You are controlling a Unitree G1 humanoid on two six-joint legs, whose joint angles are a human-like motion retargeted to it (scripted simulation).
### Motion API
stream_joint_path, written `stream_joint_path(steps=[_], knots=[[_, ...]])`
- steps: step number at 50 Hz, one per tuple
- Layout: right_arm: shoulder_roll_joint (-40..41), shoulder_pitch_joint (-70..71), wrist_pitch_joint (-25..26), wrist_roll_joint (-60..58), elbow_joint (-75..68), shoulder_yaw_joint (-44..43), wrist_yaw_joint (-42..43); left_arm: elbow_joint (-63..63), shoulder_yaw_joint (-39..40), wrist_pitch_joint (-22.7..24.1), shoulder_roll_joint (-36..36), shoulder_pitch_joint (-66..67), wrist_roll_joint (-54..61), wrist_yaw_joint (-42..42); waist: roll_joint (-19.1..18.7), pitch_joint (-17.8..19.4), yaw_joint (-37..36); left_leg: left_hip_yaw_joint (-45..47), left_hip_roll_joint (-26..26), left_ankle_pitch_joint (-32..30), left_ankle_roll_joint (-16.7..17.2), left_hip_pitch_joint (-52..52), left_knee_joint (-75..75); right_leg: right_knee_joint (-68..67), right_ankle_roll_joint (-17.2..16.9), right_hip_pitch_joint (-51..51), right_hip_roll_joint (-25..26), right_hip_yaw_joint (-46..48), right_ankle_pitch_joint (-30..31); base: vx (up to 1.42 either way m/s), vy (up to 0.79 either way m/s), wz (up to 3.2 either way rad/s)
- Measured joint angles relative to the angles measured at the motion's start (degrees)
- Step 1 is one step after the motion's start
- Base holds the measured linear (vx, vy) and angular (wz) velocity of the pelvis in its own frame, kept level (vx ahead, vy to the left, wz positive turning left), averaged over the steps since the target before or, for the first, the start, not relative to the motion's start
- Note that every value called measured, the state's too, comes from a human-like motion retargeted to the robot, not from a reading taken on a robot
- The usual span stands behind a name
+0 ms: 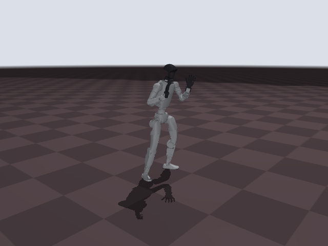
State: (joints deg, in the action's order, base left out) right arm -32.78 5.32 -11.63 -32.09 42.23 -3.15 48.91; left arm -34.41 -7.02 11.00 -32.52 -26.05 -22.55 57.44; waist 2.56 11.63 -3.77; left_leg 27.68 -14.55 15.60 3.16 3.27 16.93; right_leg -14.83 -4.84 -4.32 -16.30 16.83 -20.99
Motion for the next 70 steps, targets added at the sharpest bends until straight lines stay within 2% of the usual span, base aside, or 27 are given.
stream_joint_path(steps=[2,5,8,11,14,15,17,18,20,22,24,26,28,30,32,34,35,37,39,41,45,49,53,55,58,64,70], knots=[[0.5,-0.7,0.1,-0.4,0.6,1.2,1.2,-0.1,0.5,-0.3,1.2,1.4,-0.2,0.3,-0.5,2.8,0.2,-0.9,-2.2,2.6,-0.6,1.8,6.6,-4.4,0.4,-0.8,-0.4,-0.6,-3.0,-0.08,-0.34,-0.10],[-1.6,1.3,-0.7,-0.3,1.4,0.0,1.2,0.3,1.3,-1.0,4.2,0.4,-2.5,0.4,-2.6,9.2,-0.9,-2.4,-7.1,7.8,-1.6,4.4,19.4,-21.4,0.7,-6.2,-1.0,-2.4,-9.8,-0.10,-0.34,-0.35],[-4.6,9.4,0.4,-0.9,-0.7,-1.5,0.0,1.9,4.0,-2.2,4.1,-3.1,-3.0,1.6,-2.6,11.9,-1.0,-2.5,-11.1,11.4,-1.7,6.4,29.3,-38.0,1.8,-13.5,-2.3,-4.0,-14.7,-0.02,-0.39,-0.61],[-7.3,19.6,0.7,-0.1,-4.0,-2.1,-0.4,4.8,6.3,-3.2,-0.8,-9.7,-2.2,1.3,-0.8,8.7,-0.8,-0.2,-13.0,8.1,-0.6,5.9,29.0,-40.8,3.8,-15.9,-1.5,-4.1,-17.6,0.13,-0.47,-0.47],[-11.4,30.0,1.7,2.4,-7.5,0.2,0.3,10.5,4.3,-5.9,-9.5,-21.1,-0.9,-1.8,1.8,1.2,0.3,1.3,-11.6,-5.6,0.1,3.3,17.1,-28.5,6.0,-11.7,2.2,-2.1,-12.7,0.26,-0.58,-0.07],[-13.4,33.5,2.1,4.2,-8.8,1.4,0.4,13.4,2.0,-7.4,-12.5,-26.2,-0.4,-3.2,2.6,-1.7,0.9,0.7,-10.1,-11.8,0.3,2.2,11.2,-22.0,6.4,-9.0,3.9,-1.1,-8.6,0.30,-0.62,0.32],[-18.9,41.2,2.6,10.7,-13.5,5.1,-0.1,22.8,-7.2,-10.6,-15.6,-40.0,0.3,-5.3,3.7,-7.5,2.8,-6.0,-4.8,-21.2,2.2,0.3,-0.4,-6.9,5.1,-2.4,7.1,0.7,5.4,0.29,-0.60,0.66],[-21.7,45.8,2.8,14.5,-17.0,7.6,-0.4,29.0,-13.2,-12.0,-15.7,-47.9,0.8,-5.7,4.4,-10.0,4.0,-10.6,-1.6,-23.4,3.6,-0.4,-4.8,-0.1,3.5,0.7,8.3,0.8,13.6,0.25,-0.57,0.96],[-26.8,57.3,3.3,21.8,-27.1,14.5,-0.3,44.5,-26.0,-13.5,-13.5,-64.4,2.7,-5.1,5.7,-14.0,6.7,-18.2,4.6,-23.6,6.8,-1.6,-9.6,9.4,-0.4,5.1,10.0,-2.6,28.3,0.20,-0.54,1.10],[-29.7,73.5,4.5,26.7,-42.6,26.2,0.2,62.6,-37.5,-13.4,-9.5,-79.0,6.7,-5.2,6.0,-16.4,9.4,-19.9,8.9,-21.7,8.9,-2.3,-10.1,12.3,-3.6,6.5,11.4,-10.7,34.4,0.12,-0.51,0.94],[-29.2,94.3,6.3,30.4,-62.2,43.2,0.3,81.5,-47.6,-12.6,-5.5,-91.8,11.5,-8.0,4.3,-16.8,11.1,-17.4,11.0,-21.4,9.7,-3.1,-9.4,11.0,-4.5,6.5,12.4,-16.3,32.7,0.05,-0.48,0.44],[-24.3,115.6,8.3,34.2,-84.8,62.4,-2.7,99.5,-56.2,-11.3,-1.4,-102.7,16.4,-14.2,0.8,-15.7,10.6,-15.6,11.7,-24.3,10.2,-3.9,-9.4,7.5,-3.6,5.7,12.6,-15.7,28.0,0.03,-0.45,-0.25],[-16.4,131.2,10.5,37.2,-106.0,77.0,-12.2,113.7,-63.2,-9.9,1.7,-110.9,20.6,-22.8,-3.7,-14.2,8.3,-17.7,12.1,-29.1,11.4,-4.7,-10.5,4.3,-1.7,5.0,11.4,-10.9,23.5,0.04,-0.42,-0.76],[-9.6,140.8,12.2,38.2,-121.5,82.9,-25.6,121.9,-68.2,-8.5,3.3,-116.6,24.2,-30.7,-7.4,-13.0,5.2,-21.3,13.3,-30.8,11.8,-5.4,-11.3,2.7,-0.8,4.9,7.8,-5.4,20.6,0.06,-0.40,-0.89],[-6.9,148.3,14.1,40.9,-127.0,83.3,-34.3,122.9,-72.8,-7.6,2.9,-121.8,27.1,-34.1,-8.3,-11.4,2.0,-21.5,12.5,-22.1,10.7,-5.6,-8.7,3.6,-1.3,4.9,4.4,-2.6,19.7,0.08,-0.56,-0.84],[-6.6,151.1,14.3,46.1,-123.7,83.3,-32.5,119.6,-73.2,-7.1,0.9,-123.5,26.7,-33.6,-7.6,-12.4,-0.4,-18.0,12.3,-7.3,6.3,-4.9,-3.3,3.4,-3.8,4.2,0.1,-4.2,17.0,0.09,-0.57,-0.53],[-7.2,151.0,13.2,49.9,-119.3,83.4,-28.6,116.9,-73.2,-6.9,-0.8,-123.6,25.8,-32.5,-7.0,-13.4,-1.0,-15.9,11.8,0.7,3.8,-4.0,0.4,2.6,-5.2,3.4,-1.6,-6.3,14.3,0.08,-0.58,-0.37],[-10.7,148.7,12.0,46.5,-107.1,76.7,-21.4,108.0,-72.7,-7.3,-4.1,-125.1,28.2,-28.7,-4.4,-13.2,0.1,-13.2,9.6,11.7,-0.2,-1.8,8.3,-1.1,-7.6,1.9,-2.0,-10.3,6.2,0.07,-0.58,-0.32],[-15.5,141.8,10.9,39.0,-90.2,69.6,-14.3,94.0,-68.1,-6.7,-10.5,-122.2,29.8,-24.9,-3.4,-12.5,1.9,-12.3,6.7,16.3,-3.4,0.0,15.8,-5.1,-7.3,1.2,-0.4,-12.1,0.0,0.06,-0.53,-0.33],[-20.6,128.0,12.8,27.4,-70.6,58.7,-10.6,75.1,-59.1,-6.4,-19.0,-112.5,29.3,-22.0,-3.3,-12.5,3.6,-11.3,3.8,14.9,-3.7,-0.2,19.2,-5.8,-4.5,2.6,2.2,-12.2,-1.2,0.07,-0.47,-0.27],[-24.6,86.5,13.9,7.0,-36.7,29.2,-12.5,37.8,-32.1,-7.2,-30.7,-78.7,16.6,-20.1,-1.3,-12.8,5.7,-4.6,1.7,6.0,0.1,-7.0,12.2,3.7,-0.5,10.3,5.2,-11.1,3.9,0.09,-0.40,-0.07],[-17.0,47.4,6.6,2.9,-16.7,5.6,-14.3,13.5,-4.4,-5.3,-25.7,-39.9,3.5,-16.7,2.6,-15.6,4.2,4.7,3.0,2.4,2.4,-11.0,4.4,11.3,-1.7,13.0,5.2,-10.7,4.4,0.05,-0.30,-0.11],[-7.4,28.0,1.5,3.1,-6.4,-2.3,-10.5,2.4,11.2,-2.1,-14.9,-16.9,-0.5,-12.3,3.9,-14.0,3.5,8.6,2.4,6.1,-0.1,-10.5,4.4,14.2,-2.9,13.5,5.5,-9.9,3.0,-0.04,-0.15,0.16],[-4.2,22.4,0.4,2.5,-3.8,-3.1,-8.4,0.4,14.0,-1.6,-9.4,-10.6,-1.5,-10.4,3.7,-12.2,3.3,7.6,2.0,7.3,-2.1,-9.5,5.1,15.0,-3.6,13.8,5.9,-9.0,3.4,-0.09,-0.07,0.48],[-1.3,16.1,0.2,2.9,-1.8,-2.5,-7.9,-0.4,12.1,-1.9,-3.0,-5.0,-1.0,-9.5,3.6,-10.6,2.8,4.8,1.8,6.6,-3.5,-7.4,5.8,15.1,-4.3,13.5,6.3,-7.3,4.6,-0.09,-0.03,0.54],[0.8,10.5,0.7,3.9,-1.4,-0.2,-8.1,1.7,6.0,-2.4,0.0,-4.2,0.4,-13.2,6.0,-8.7,-0.4,4.1,2.9,5.3,-3.9,-4.3,6.0,11.7,-3.9,9.9,4.8,-6.3,3.3,-0.07,0.05,0.24],[1.5,6.6,0.4,3.5,-2.0,4.6,-2.4,4.8,-0.2,-2.0,6.3,-4.2,1.5,-9.0,6.7,-9.2,-1.6,2.7,3.2,9.6,-4.9,-0.5,8.3,10.0,-2.9,7.0,3.9,-4.6,1.9,-0.03,0.17,0.28]])
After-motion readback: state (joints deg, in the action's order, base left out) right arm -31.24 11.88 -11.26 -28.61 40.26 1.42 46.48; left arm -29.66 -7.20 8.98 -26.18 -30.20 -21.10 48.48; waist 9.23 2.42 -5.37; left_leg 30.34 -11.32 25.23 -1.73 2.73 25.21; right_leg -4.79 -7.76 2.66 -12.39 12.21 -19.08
